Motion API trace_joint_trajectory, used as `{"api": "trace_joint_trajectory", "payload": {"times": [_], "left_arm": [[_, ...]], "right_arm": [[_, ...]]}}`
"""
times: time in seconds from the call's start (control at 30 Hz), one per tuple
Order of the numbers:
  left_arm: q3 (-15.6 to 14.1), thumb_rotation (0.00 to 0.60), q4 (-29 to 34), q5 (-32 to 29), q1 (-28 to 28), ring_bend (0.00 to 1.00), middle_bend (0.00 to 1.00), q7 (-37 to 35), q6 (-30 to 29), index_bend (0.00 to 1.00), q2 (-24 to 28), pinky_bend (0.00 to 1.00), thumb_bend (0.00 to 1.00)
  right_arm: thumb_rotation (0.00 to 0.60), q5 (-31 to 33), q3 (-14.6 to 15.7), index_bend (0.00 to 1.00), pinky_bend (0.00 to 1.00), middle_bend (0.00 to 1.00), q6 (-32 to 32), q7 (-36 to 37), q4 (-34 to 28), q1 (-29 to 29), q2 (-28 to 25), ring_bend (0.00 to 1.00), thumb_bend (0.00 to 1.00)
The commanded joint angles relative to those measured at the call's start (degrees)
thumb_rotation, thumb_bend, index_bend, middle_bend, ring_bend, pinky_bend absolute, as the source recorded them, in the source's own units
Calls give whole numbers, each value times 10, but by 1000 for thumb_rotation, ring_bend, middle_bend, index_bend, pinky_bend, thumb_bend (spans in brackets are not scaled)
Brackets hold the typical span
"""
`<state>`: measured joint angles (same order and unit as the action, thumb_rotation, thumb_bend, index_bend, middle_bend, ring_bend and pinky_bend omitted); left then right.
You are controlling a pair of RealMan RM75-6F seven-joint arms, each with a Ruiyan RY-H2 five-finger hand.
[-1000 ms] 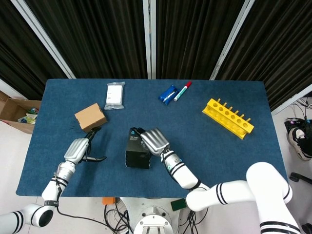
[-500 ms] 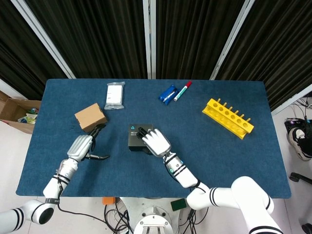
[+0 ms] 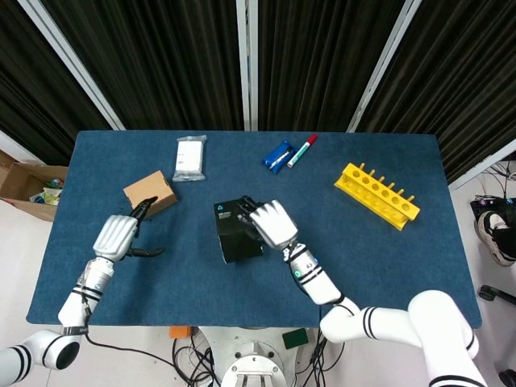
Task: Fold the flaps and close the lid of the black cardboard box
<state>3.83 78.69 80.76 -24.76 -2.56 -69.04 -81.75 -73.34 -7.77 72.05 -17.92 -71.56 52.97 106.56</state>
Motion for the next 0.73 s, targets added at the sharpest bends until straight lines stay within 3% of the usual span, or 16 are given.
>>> {"api": "trace_joint_trajectory", "payload": {"times": [0.03,0.13,0.3,0.5,0.73], "left_arm": [[4,462,-22,-11,31,461,161,96,-54,161,30,697,0],[0,465,-21,-18,59,402,187,118,-86,162,55,599,0],[-25,468,-24,-11,125,324,189,139,-161,163,78,460,0],[-50,469,18,-3,195,311,189,126,-229,163,107,397,0],[-76,490,65,27,234,310,190,122,-255,163,113,384,0]], "right_arm": [[600,12,-7,203,511,233,20,-23,-101,-55,-123,424,260],[600,30,8,120,299,188,26,-6,-174,-105,-223,253,280],[600,34,45,11,125,115,76,54,-244,-203,-344,102,292],[600,12,84,0,70,89,144,131,-239,-305,-387,55,295],[600,-21,102,0,65,88,181,192,-233,-374,-391,54,300]]}}
